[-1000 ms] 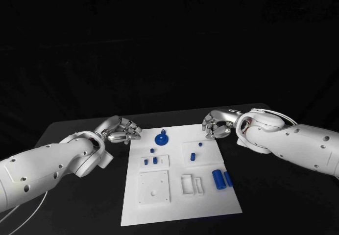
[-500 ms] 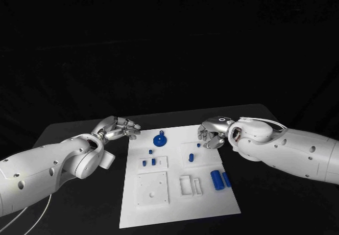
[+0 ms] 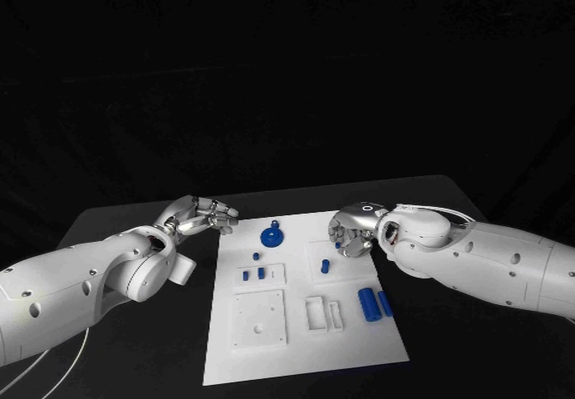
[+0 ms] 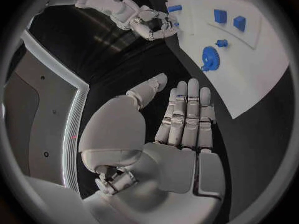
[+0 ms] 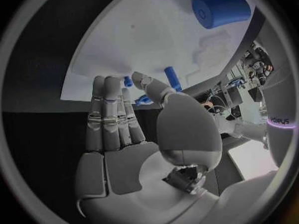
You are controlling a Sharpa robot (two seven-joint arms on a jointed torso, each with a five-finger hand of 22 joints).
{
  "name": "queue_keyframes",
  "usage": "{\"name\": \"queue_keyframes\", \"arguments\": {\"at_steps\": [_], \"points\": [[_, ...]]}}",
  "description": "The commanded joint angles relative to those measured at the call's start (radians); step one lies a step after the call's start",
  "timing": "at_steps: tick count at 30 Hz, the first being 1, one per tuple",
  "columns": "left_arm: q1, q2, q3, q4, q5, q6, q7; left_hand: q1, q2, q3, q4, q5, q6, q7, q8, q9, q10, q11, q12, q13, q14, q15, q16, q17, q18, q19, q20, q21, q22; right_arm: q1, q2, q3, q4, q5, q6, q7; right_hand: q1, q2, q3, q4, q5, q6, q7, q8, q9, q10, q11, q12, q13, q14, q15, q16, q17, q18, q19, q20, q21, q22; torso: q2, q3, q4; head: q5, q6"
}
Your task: Assemble the parts on the task board
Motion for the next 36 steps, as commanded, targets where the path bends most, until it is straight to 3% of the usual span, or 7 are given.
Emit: {"name": "queue_keyframes", "arguments": {"at_steps": [1, 7, 16, 22, 30, 36], "points": [[0.001, 0.0, 0.001, 0.002, 0.025, 0.01, 0.021, 0.001, 0.013, -0.007, -0.001, -0.002, -0.005, 0.0, 0.005, 0.002, 0.006, -0.001, 0.005, -0.001, 0.002, 0.0, -0.007, 0.002, 0.005, -0.007, 0.002, -0.005, 0.001, -0.009, 0.008, -0.002, -0.009, -0.019, 0.011, -0.007, -0.004, -0.009, 0.018, 0.006, -0.012, 0.011, 0.0, -0.004, -0.003, 0.014, -0.002, -0.01, 0.001, -0.003, -0.005, 0.013, -0.001, 0.006, 0.012, -0.001, 0.007, 0.006, 0.0, 0.001, -0.0007, 0.003, -0.001], [0.001, 0.0, 0.001, 0.002, 0.025, 0.012, 0.018, 0.001, 0.014, -0.008, -0.001, -0.001, -0.005, 0.0, 0.006, 0.002, 0.007, -0.001, 0.006, -0.002, 0.006, -0.001, -0.009, 0.004, 0.006, -0.005, 0.001, -0.005, 0.002, -0.013, 0.016, -0.003, -0.013, -0.029, 0.019, -0.008, 0.0, -0.003, 0.058, 0.02, -0.038, 0.033, -0.009, 0.006, -0.002, 0.048, -0.012, -0.012, 0.012, -0.001, -0.015, 0.054, 0.006, 0.006, 0.027, -0.01, 0.023, 0.023, 0.0, 0.0015, -0.0003, 0.003, -0.003], [0.001, 0.0, 0.001, 0.002, 0.025, 0.016, 0.015, 0.0, 0.014, -0.009, -0.001, -0.001, -0.005, 0.0, 0.006, 0.002, 0.008, -0.002, 0.006, -0.002, 0.008, -0.001, -0.01, 0.006, 0.007, -0.004, 0.001, -0.005, 0.003, -0.024, 0.024, -0.005, -0.019, -0.049, 0.024, -0.012, 0.005, 0.011, 0.139, 0.041, -0.111, 0.075, -0.026, 0.021, 0.003, 0.094, -0.029, -0.012, 0.042, -0.002, -0.031, 0.125, 0.018, 0.006, 0.05, -0.026, 0.052, 0.053, 0.0, 0.0015, -0.0011, 0.002, -0.005], [0.001, -0.001, 0.001, 0.002, 0.025, 0.017, 0.014, 0.001, 0.014, -0.009, -0.001, -0.001, -0.005, 0.0, 0.006, 0.002, 0.008, -0.002, 0.006, -0.003, 0.009, -0.001, -0.011, 0.007, 0.007, -0.004, 0.001, -0.005, 0.004, -0.032, 0.027, -0.005, -0.016, -0.075, 0.03, -0.021, 0.01, 0.018, 0.165, 0.035, -0.129, 0.111, -0.041, 0.037, 0.011, 0.132, -0.044, -0.001, 0.072, -0.001, -0.045, 0.179, 0.035, 0.006, 0.069, -0.039, 0.075, 0.075, 0.0, 0.0012, -0.0005, 0.001, -0.008], [0.001, -0.001, 0.001, 0.002, 0.025, 0.02, 0.014, 0.002, 0.016, -0.009, -0.001, 0.0, -0.006, -0.001, 0.007, 0.002, 0.008, -0.002, 0.006, -0.003, 0.014, -0.003, -0.013, 0.011, 0.008, -0.001, 0.001, -0.005, 0.005, -0.034, 0.025, -0.005, -0.01, -0.095, 0.014, -0.029, 0.01, 0.015, 0.183, 0.027, -0.125, 0.13, -0.049, 0.045, 0.022, 0.151, -0.052, 0.003, 0.1, -0.005, -0.053, 0.214, 0.048, 0.006, 0.081, -0.047, 0.09, 0.09, 0.0, 0.0002, -0.0004, 0.0, -0.009], [0.001, -0.001, 0.001, 0.001, 0.025, 0.016, 0.015, 0.003, 0.017, -0.009, -0.002, 0.002, -0.006, -0.001, 0.007, 0.002, 0.008, -0.002, 0.005, -0.004, 0.017, -0.003, -0.014, 0.013, 0.009, 0.0, 0.0, -0.005, 0.006, -0.034, 0.023, -0.005, -0.005, -0.1, -0.027, -0.03, 0.008, 0.012, 0.191, 0.025, -0.12, 0.135, -0.051, 0.047, 0.028, 0.157, -0.055, 0.004, 0.113, -0.007, -0.055, 0.226, 0.051, 0.006, 0.083, -0.049, 0.096, 0.096, 0.0, 0.0003, -0.0002, 0.002, -0.009]]}}
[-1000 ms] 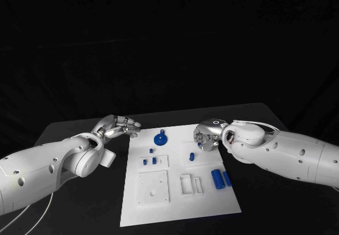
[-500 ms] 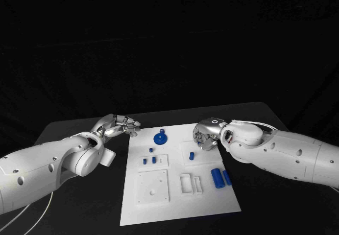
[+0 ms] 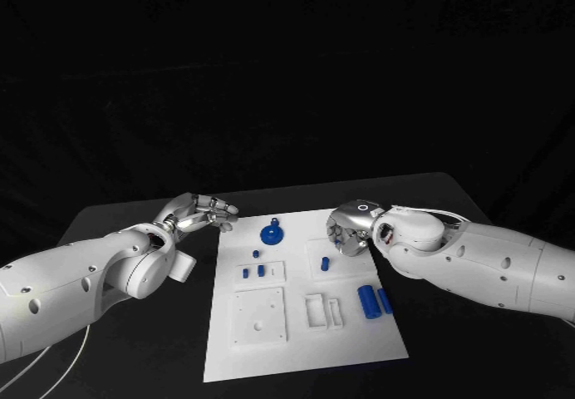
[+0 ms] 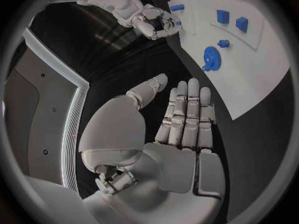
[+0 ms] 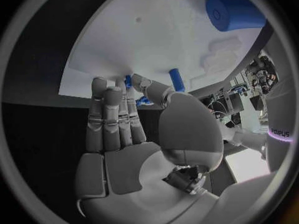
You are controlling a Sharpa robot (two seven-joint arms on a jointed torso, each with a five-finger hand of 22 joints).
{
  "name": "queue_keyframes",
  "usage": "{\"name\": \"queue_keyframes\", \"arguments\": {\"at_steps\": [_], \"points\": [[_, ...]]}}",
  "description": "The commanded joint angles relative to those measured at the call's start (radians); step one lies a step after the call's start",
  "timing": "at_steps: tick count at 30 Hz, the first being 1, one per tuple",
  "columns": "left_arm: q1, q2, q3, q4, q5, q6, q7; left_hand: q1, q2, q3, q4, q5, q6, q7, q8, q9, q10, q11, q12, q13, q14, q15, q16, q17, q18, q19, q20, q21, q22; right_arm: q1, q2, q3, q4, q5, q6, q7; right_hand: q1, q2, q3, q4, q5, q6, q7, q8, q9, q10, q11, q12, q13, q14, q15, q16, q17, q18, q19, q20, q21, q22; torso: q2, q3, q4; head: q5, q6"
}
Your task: Assemble the parts on the task board
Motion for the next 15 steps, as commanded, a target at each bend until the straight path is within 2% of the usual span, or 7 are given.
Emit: {"name": "queue_keyframes", "arguments": {"at_steps": [1, 8, 15], "points": [[0.001, 0.0, 0.001, 0.0, 0.007, 0.01, 0.013, 0.002, 0.01, -0.006, 0.001, 0.002, -0.006, -0.001, 0.004, 0.002, 0.005, 0.002, 0.005, -0.001, 0.006, 0.0, -0.007, 0.001, 0.009, 0.0, 0.0, -0.006, 0.002, -0.014, 0.001, -0.01, 0.004, -0.016, 0.012, 0.005, -0.001, 0.004, 0.005, 0.001, 0.009, 0.01, 0.001, 0.004, 0.002, 0.027, -0.02, 0.005, 0.008, -0.015, -0.021, 0.006, 0.001, 0.014, 0.008, -0.003, 0.004, 0.002, 0.0, -0.0002, 0.0004, 0.001, 0.0], [0.001, 0.002, 0.001, -0.005, 0.007, 0.007, 0.014, 0.002, 0.01, -0.007, 0.001, 0.003, -0.006, 0.0, 0.004, 0.002, 0.005, 0.002, 0.005, -0.002, 0.007, 0.0, -0.008, 0.003, 0.009, 0.001, 0.0, -0.006, 0.002, -0.014, -0.003, -0.006, 0.002, -0.017, -0.018, 0.009, -0.002, 0.001, 0.012, 0.003, 0.011, 0.012, -0.001, 0.005, 0.006, 0.029, -0.021, 0.004, 0.014, -0.016, -0.022, 0.011, 0.002, 0.014, 0.009, -0.004, 0.005, 0.003, 0.0, 0.0004, 0.0007, 0.005, 0.001], [0.001, 0.003, 0.001, -0.012, 0.008, 0.003, 0.017, 0.001, 0.01, -0.007, 0.001, 0.003, -0.007, 0.0, 0.004, 0.001, 0.005, 0.002, 0.005, -0.002, 0.008, 0.0, -0.009, 0.004, 0.009, 0.001, -0.001, -0.006, 0.003, -0.012, -0.004, 0.02, 0.006, 0.003, -0.07, 0.026, -0.001, -0.006, 0.021, 0.007, 0.007, 0.014, -0.002, 0.006, 0.01, 0.032, -0.022, 0.003, 0.021, -0.016, -0.023, 0.015, 0.001, 0.014, 0.012, -0.005, 0.006, 0.004, 0.0, 0.0001, 0.0001, 0.008, 0.005]]}}
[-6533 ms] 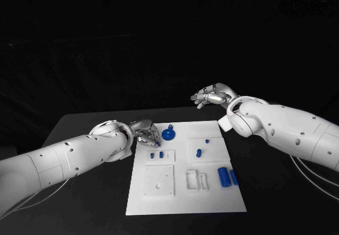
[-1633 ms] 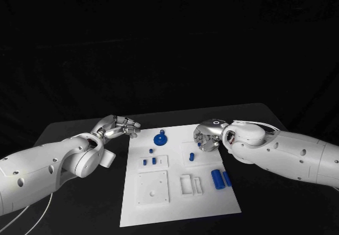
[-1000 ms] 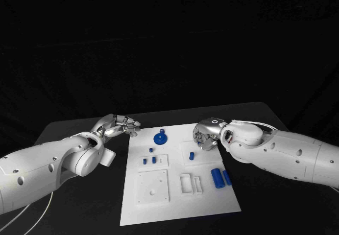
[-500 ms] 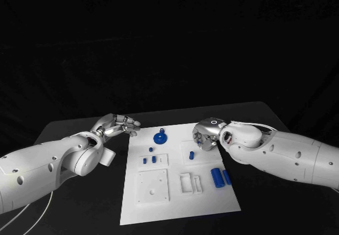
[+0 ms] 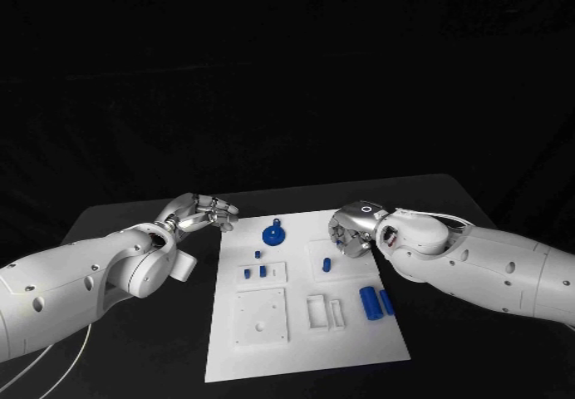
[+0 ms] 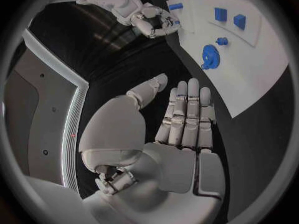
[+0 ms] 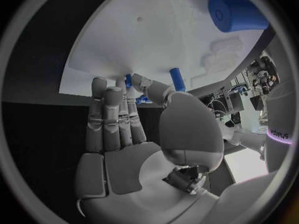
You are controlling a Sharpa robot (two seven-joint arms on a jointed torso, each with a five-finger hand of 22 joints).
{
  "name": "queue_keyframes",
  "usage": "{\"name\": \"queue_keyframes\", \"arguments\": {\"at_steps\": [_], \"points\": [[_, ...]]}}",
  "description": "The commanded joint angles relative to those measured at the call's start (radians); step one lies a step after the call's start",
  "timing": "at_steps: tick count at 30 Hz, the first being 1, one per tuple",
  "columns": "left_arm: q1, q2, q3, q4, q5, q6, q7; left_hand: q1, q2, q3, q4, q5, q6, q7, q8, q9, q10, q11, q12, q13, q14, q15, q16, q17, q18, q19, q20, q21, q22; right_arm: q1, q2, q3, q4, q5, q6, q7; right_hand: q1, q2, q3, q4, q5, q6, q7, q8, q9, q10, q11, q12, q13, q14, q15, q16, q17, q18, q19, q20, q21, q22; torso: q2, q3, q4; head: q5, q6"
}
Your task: Assemble the parts on the task board
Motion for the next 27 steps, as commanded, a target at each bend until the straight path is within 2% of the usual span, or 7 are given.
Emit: {"name": "queue_keyframes", "arguments": {"at_steps": [1, 5, 14, 17, 22, 27], "points": [[0.001, 0.002, 0.001, -0.001, 0.007, 0.004, 0.017, 0.001, 0.01, -0.007, 0.001, 0.003, -0.007, 0.0, 0.004, 0.002, 0.005, 0.002, 0.005, -0.001, 0.008, -0.001, -0.006, 0.002, 0.009, 0.001, -0.001, -0.006, 0.001, 0.002, 0.002, 0.01, 0.005, 0.012, -0.04, 0.026, -0.001, -0.007, 0.011, 0.003, -0.002, 0.008, -0.003, 0.006, 0.002, 0.03, -0.021, 0.002, 0.005, -0.016, -0.023, 0.008, 0.002, 0.014, 0.008, -0.003, 0.006, 0.001, 0.0, 0.0001, -0.0001, 0.001, 0.002], [0.001, 0.003, 0.001, -0.003, 0.009, 0.002, 0.017, 0.001, 0.01, -0.007, 0.001, 0.003, -0.007, 0.0, 0.004, 0.002, 0.005, 0.002, 0.005, -0.001, 0.008, -0.001, -0.006, 0.002, 0.009, 0.002, -0.001, -0.006, 0.001, 0.004, -0.002, 0.031, 0.019, 0.031, -0.046, 0.033, 0.0, -0.009, 0.016, 0.006, -0.006, 0.008, -0.003, 0.006, 0.005, 0.031, -0.021, 0.001, 0.009, -0.015, -0.024, 0.01, 0.001, 0.014, 0.01, -0.004, 0.006, 0.002, 0.0, 0.0004, -0.0001, 0.002, 0.004], [0.001, 0.004, 0.001, -0.002, 0.01, 0.001, 0.018, 0.001, 0.01, -0.007, 0.001, 0.004, -0.007, 0.0, 0.004, 0.002, 0.004, 0.002, 0.005, -0.002, 0.008, -0.001, -0.007, 0.003, 0.009, 0.002, -0.001, -0.006, 0.001, 0.01, -0.014, 0.062, 0.068, 0.078, -0.063, 0.049, 0.001, -0.01, 0.018, 0.008, -0.006, 0.008, -0.003, 0.006, 0.006, 0.031, -0.021, 0.0, 0.011, -0.015, -0.024, 0.011, 0.001, 0.014, 0.011, -0.005, 0.006, 0.002, 0.0, 0.0001, -0.0009, 0.003, 0.006], [0.001, 0.005, 0.001, -0.001, 0.01, -0.002, 0.018, 0.001, 0.009, -0.007, 0.001, 0.004, -0.007, 0.0, 0.004, 0.002, 0.004, 0.002, 0.005, -0.002, 0.008, -0.001, -0.008, 0.003, 0.009, 0.002, -0.001, -0.006, 0.001, 0.01, -0.016, 0.065, 0.087, 0.11, -0.075, 0.063, 0.0, -0.01, 0.02, 0.01, -0.005, 0.008, -0.003, 0.006, 0.007, 0.032, -0.021, 0.0, 0.012, -0.015, -0.024, 0.011, 0.0, 0.014, 0.011, -0.005, 0.006, 0.002, 0.0, 0.0002, -0.0005, 0.004, 0.007], [0.001, 0.005, 0.001, 0.001, 0.014, -0.005, 0.022, 0.001, 0.01, -0.007, 0.001, 0.004, -0.007, 0.0, 0.004, 0.002, 0.004, 0.002, 0.005, -0.002, 0.008, -0.001, -0.008, 0.003, 0.009, 0.002, -0.001, -0.007, 0.002, 0.009, -0.008, 0.065, 0.133, 0.189, -0.08, 0.095, -0.002, -0.008, 0.02, 0.014, 0.001, 0.006, -0.002, 0.004, 0.009, 0.03, -0.021, -0.003, 0.015, -0.016, -0.023, 0.012, -0.001, 0.014, 0.012, -0.005, 0.006, 0.002, 0.001, 0.0003, -0.0006, 0.016, 0.009], [0.001, 0.008, 0.001, 0.001, 0.027, -0.009, 0.031, 0.002, 0.01, -0.007, 0.001, 0.004, -0.008, 0.0, 0.004, 0.002, 0.004, 0.002, 0.005, -0.002, 0.009, -0.001, -0.009, 0.004, 0.009, 0.002, -0.001, -0.007, 0.002, 0.001, 0.007, 0.065, 0.183, 0.209, -0.085, 0.106, -0.006, 0.001, 0.009, 0.01, 0.023, 0.001, -0.001, 0.002, 0.014, 0.028, -0.02, -0.009, 0.023, -0.018, -0.022, 0.013, -0.005, 0.014, 0.012, -0.006, 0.005, 0.003, -0.001, 0.0001, -0.0002, 0.043, 0.007]]}}
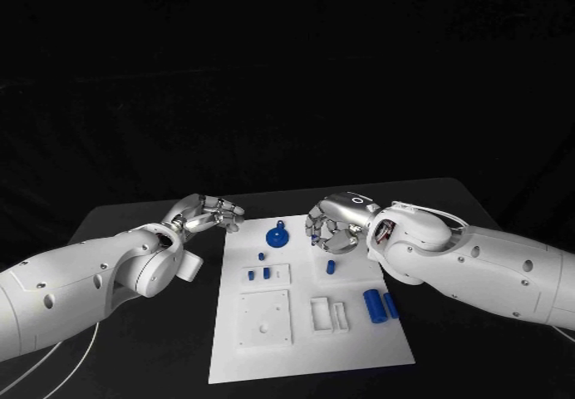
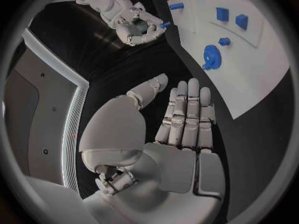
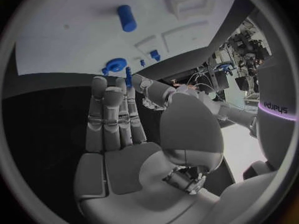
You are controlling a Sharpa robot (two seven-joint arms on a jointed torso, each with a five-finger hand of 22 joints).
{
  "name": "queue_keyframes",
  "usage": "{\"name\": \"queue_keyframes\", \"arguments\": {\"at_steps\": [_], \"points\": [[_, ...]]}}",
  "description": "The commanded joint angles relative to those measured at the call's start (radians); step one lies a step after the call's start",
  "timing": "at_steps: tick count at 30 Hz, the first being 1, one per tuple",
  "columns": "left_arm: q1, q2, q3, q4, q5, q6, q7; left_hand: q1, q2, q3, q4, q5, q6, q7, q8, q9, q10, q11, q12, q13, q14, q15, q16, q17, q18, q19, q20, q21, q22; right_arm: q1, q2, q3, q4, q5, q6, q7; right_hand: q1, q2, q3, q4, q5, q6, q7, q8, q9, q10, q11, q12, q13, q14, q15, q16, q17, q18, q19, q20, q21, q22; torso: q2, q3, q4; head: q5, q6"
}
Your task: Assemble the parts on the task board
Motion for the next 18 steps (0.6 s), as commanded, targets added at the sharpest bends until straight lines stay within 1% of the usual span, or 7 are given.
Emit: {"name": "queue_keyframes", "arguments": {"at_steps": [1, 3, 5, 8, 13, 15, 18], "points": [[0.001, 0.004, 0.001, 0.003, 0.018, -0.007, 0.025, 0.002, 0.011, -0.007, 0.001, 0.004, -0.008, 0.0, 0.004, 0.001, 0.004, 0.002, 0.005, -0.002, 0.009, -0.001, -0.005, 0.002, 0.009, 0.002, -0.001, -0.007, 0.001, -0.007, 0.012, 0.0, 0.027, 0.056, -0.019, 0.038, -0.001, 0.007, -0.008, -0.001, 0.007, -0.001, 0.002, -0.001, 0.003, 0.022, -0.019, -0.004, 0.003, -0.018, -0.022, 0.004, -0.001, 0.014, 0.006, -0.004, 0.005, 0.001, -0.001, 0.0001, 0.0006, 0.024, -0.003], [0.001, 0.005, 0.001, 0.003, 0.019, -0.01, 0.027, 0.002, 0.011, -0.007, 0.001, 0.004, -0.008, 0.0, 0.004, 0.001, 0.004, 0.002, 0.005, -0.002, 0.009, -0.001, -0.005, 0.002, 0.009, 0.002, -0.001, -0.007, 0.001, -0.014, 0.022, 0.0, 0.044, 0.056, -0.017, 0.039, -0.002, 0.009, -0.009, -0.001, 0.009, -0.002, 0.002, -0.001, 0.004, 0.022, -0.019, -0.005, 0.004, -0.018, -0.022, 0.004, -0.002, 0.014, 0.006, -0.004, 0.004, 0.001, -0.001, -0.0003, 0.0007, 0.035, -0.004], [0.001, 0.007, 0.001, 0.0, 0.021, -0.012, 0.03, 0.002, 0.011, -0.007, 0.001, 0.004, -0.008, 0.0, 0.004, 0.001, 0.004, 0.002, 0.005, -0.002, 0.009, -0.001, -0.006, 0.002, 0.009, 0.002, -0.001, -0.007, 0.001, -0.026, 0.034, 0.0, 0.056, 0.048, -0.02, 0.04, -0.002, 0.01, -0.011, -0.002, 0.011, -0.002, 0.002, -0.001, 0.005, 0.021, -0.018, -0.006, 0.005, -0.018, -0.022, 0.004, -0.003, 0.014, 0.006, -0.004, 0.004, 0.001, -0.001, -0.001, 0.0007, 0.046, -0.01], [0.001, 0.009, 0.001, -0.003, 0.033, -0.017, 0.032, 0.002, 0.011, -0.007, 0.001, 0.004, -0.008, 0.0, 0.004, 0.001, 0.004, 0.002, 0.005, -0.002, 0.009, -0.001, -0.006, 0.002, 0.009, 0.002, -0.001, -0.007, 0.001, -0.036, 0.057, -0.01, 0.068, 0.025, -0.015, 0.04, -0.003, 0.012, -0.013, -0.004, 0.016, -0.004, 0.003, -0.002, 0.006, 0.02, -0.018, -0.007, 0.007, -0.019, -0.022, 0.004, -0.004, 0.014, 0.006, -0.004, 0.003, 0.001, -0.002, -0.0014, -0.0004, 0.06, -0.015], [0.001, 0.013, 0.001, -0.004, 0.034, -0.009, 0.031, 0.002, 0.011, -0.007, 0.001, 0.005, -0.008, 0.0, 0.004, 0.001, 0.004, 0.002, 0.005, -0.002, 0.009, 0.0, -0.007, 0.003, 0.009, 0.002, -0.001, -0.007, 0.001, -0.05, 0.082, -0.042, 0.079, -0.052, -0.032, 0.04, -0.003, 0.013, -0.014, -0.006, 0.019, -0.005, 0.003, -0.003, 0.007, 0.019, -0.018, -0.009, 0.008, -0.019, -0.022, 0.004, -0.005, 0.014, 0.006, -0.004, 0.003, 0.002, -0.001, -0.0011, 0.002, 0.078, -0.021], [0.001, 0.014, 0.001, -0.005, 0.034, -0.009, 0.03, 0.002, 0.009, -0.007, -0.001, 0.004, -0.008, 0.0, 0.004, 0.001, 0.003, 0.002, 0.004, -0.002, 0.008, 0.0, -0.009, 0.004, 0.009, 0.001, -0.001, -0.008, 0.002, -0.051, 0.088, -0.069, 0.079, -0.074, -0.041, 0.04, -0.002, 0.013, -0.015, -0.007, 0.018, -0.005, 0.003, -0.003, 0.008, 0.018, -0.018, -0.01, 0.009, -0.019, -0.022, 0.004, -0.006, 0.014, 0.006, -0.004, 0.003, 0.002, 0.0, -0.0013, 0.0019, 0.084, -0.022], [0.001, 0.015, 0.001, -0.004, 0.034, -0.011, 0.031, 0.003, 0.007, -0.008, -0.001, 0.004, -0.009, 0.0, 0.004, 0.001, 0.003, 0.003, 0.004, -0.003, 0.008, 0.0, -0.01, 0.004, 0.009, 0.001, -0.001, -0.009, 0.002, -0.052, 0.104, -0.085, 0.07, -0.087, -0.041, 0.039, -0.001, 0.013, -0.015, -0.008, 0.015, -0.005, 0.003, -0.003, 0.008, 0.019, -0.018, -0.01, 0.01, -0.019, -0.022, 0.005, -0.006, 0.014, 0.006, -0.004, 0.003, 0.002, -0.001, -0.0001, 0.0021, 0.101, -0.027]]}}
